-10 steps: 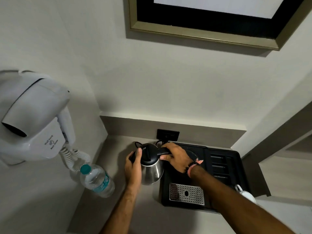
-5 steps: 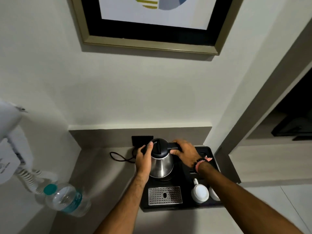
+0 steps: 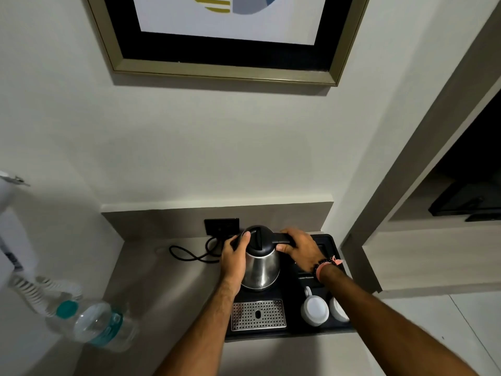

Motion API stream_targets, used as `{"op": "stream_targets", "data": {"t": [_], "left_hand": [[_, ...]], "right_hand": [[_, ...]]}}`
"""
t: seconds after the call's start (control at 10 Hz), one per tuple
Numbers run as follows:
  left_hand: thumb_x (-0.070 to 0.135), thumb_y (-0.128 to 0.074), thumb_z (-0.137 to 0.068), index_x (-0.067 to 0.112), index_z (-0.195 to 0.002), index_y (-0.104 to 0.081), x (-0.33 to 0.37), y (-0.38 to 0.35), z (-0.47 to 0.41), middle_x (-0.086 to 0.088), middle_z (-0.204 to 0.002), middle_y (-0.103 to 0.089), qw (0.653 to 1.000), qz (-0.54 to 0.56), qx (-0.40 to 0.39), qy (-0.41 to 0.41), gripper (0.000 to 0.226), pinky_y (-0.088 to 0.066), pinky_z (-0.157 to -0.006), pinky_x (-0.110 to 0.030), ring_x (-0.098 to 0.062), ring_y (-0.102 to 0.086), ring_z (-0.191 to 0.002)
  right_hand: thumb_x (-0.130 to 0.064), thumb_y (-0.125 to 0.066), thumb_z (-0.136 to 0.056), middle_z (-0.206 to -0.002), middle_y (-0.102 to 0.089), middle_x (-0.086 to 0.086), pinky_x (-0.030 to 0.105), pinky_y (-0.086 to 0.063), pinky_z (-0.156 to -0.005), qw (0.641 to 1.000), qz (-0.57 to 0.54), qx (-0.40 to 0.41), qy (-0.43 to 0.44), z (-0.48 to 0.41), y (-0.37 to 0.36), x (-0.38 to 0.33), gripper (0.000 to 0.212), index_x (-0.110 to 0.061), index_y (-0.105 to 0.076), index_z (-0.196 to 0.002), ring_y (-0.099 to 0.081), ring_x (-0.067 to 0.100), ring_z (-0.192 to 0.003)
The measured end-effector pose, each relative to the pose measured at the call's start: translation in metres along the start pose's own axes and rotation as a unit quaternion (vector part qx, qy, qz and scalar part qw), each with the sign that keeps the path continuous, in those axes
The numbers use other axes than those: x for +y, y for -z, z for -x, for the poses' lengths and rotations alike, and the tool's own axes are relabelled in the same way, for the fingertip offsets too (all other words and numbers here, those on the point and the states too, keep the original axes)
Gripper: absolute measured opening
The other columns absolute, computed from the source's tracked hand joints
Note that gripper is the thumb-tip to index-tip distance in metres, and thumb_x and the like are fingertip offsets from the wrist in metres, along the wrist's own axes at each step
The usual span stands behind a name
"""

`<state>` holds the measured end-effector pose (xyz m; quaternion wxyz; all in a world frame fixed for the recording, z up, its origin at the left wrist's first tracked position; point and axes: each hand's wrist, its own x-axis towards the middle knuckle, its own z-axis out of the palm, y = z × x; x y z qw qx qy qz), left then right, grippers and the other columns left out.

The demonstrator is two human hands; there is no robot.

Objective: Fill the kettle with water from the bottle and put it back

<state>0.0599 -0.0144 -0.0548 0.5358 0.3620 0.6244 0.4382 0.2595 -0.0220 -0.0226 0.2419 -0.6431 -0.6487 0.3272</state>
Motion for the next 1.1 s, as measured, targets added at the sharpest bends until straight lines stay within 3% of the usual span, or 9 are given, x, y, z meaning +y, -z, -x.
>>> {"op": "stream_targets", "data": {"t": [0.1, 0.2, 0.3, 0.4, 0.5, 0.7, 0.8, 1.0, 1.1], "left_hand": [[0.060, -0.068, -0.079, 0.018, -0.131, -0.057, 0.000, 0.001, -0.002, 0.002, -0.125, -0.066, 1.000, 0.004, -0.004, 0.005, 0.067, -0.044, -0.087, -0.025, -0.011, -0.060, -0.111], [0.062, -0.062, -0.083, 0.020, -0.142, -0.046, 0.001, 0.000, 0.001, -0.002, -0.142, -0.054, 1.000, -0.023, 0.001, 0.004, 0.075, -0.039, -0.099, -0.031, -0.018, -0.051, -0.126], [0.071, -0.049, -0.084, 0.024, -0.151, -0.032, 0.010, 0.005, 0.006, -0.005, -0.156, -0.038, 0.994, -0.097, 0.030, -0.046, 0.083, -0.030, -0.111, -0.037, -0.024, -0.036, -0.142], [0.076, -0.041, -0.084, 0.024, -0.153, -0.024, 0.030, 0.014, 0.006, -0.008, -0.163, -0.023, 0.966, -0.206, 0.053, -0.147, 0.087, -0.023, -0.120, -0.047, -0.025, -0.021, -0.150], [0.070, -0.039, -0.089, 0.018, -0.154, -0.023, 0.052, 0.022, 0.005, -0.013, -0.165, -0.016, 0.903, -0.336, 0.079, -0.256, 0.085, -0.016, -0.121, -0.044, -0.028, -0.014, -0.152], [0.069, -0.029, -0.093, 0.017, -0.156, -0.015, 0.077, 0.031, 0.003, -0.022, -0.164, -0.003, 0.753, -0.555, 0.036, -0.352, 0.083, -0.017, -0.123, -0.051, -0.034, -0.002, -0.153], [0.068, -0.022, -0.093, 0.014, -0.156, -0.017, 0.078, 0.035, 0.009, -0.025, -0.163, -0.006, 0.706, -0.610, 0.031, -0.358, 0.083, -0.022, -0.120, -0.054, -0.037, -0.005, -0.152], [0.063, -0.023, -0.095, 0.013, -0.155, -0.019, 0.077, 0.041, 0.023, -0.027, -0.163, -0.006, 0.704, -0.625, 0.022, -0.337, 0.078, -0.023, -0.120, -0.055, -0.038, -0.006, -0.152], [0.062, -0.024, -0.096, 0.013, -0.156, -0.017, 0.083, 0.044, 0.030, -0.026, -0.163, -0.002, 0.699, -0.618, 0.033, -0.358, 0.078, -0.021, -0.120, -0.055, -0.037, -0.003, -0.152]], "right_hand": [[-0.029, -0.073, -0.085, -0.109, -0.066, 0.005, 0.043, -0.049, -0.093, 1.000, 0.000, 0.000, 0.003, -0.002, 0.001, 0.000, 0.033, -0.020, -0.063, -0.115, -0.060, 0.023, -0.102], [-0.037, -0.070, -0.087, -0.122, -0.062, 0.007, 0.044, -0.044, -0.102, 1.000, 0.028, -0.011, 0.004, 0.000, 0.003, 0.002, 0.047, -0.019, -0.058, -0.129, -0.055, 0.026, -0.116], [-0.052, -0.061, -0.089, -0.150, -0.042, 0.011, 0.041, -0.028, -0.118, 0.995, 0.104, 0.009, 0.002, 0.011, 0.002, 0.006, 0.077, -0.016, -0.033, -0.151, -0.032, 0.029, -0.143], [-0.063, -0.046, -0.092, -0.164, -0.022, 0.010, 0.043, -0.015, -0.124, 0.980, 0.180, 0.085, 0.021, 0.030, -0.003, 0.011, 0.085, -0.012, -0.020, -0.155, -0.008, 0.025, -0.153], [-0.063, -0.038, -0.095, -0.166, -0.016, 0.008, 0.048, -0.015, -0.123, 0.969, 0.229, 0.093, 0.025, 0.052, -0.009, 0.014, 0.082, -0.013, -0.019, -0.156, -0.002, 0.024, -0.154], [-0.068, -0.028, -0.094, -0.166, -0.017, 0.008, 0.050, -0.015, -0.122, 0.952, 0.295, 0.077, 0.026, 0.061, -0.011, 0.005, 0.081, -0.014, -0.024, -0.155, -0.003, 0.026, -0.154], [-0.069, -0.022, -0.093, -0.164, -0.022, 0.011, 0.056, -0.016, -0.120, 0.933, 0.349, 0.080, 0.029, 0.061, -0.009, 0.003, 0.081, -0.014, -0.033, -0.152, -0.009, 0.030, -0.153], [-0.063, -0.025, -0.096, -0.163, -0.027, 0.010, 0.064, -0.017, -0.117, 0.904, 0.420, 0.075, 0.038, 0.059, 0.000, -0.010, 0.071, -0.014, -0.052, -0.140, -0.012, 0.031, -0.153], [-0.065, -0.014, -0.094, -0.165, -0.021, 0.012, 0.062, -0.013, -0.118, 0.912, 0.393, 0.113, 0.042, 0.053, 0.007, -0.026, 0.076, -0.017, -0.050, -0.141, -0.007, 0.033, -0.153]]}}
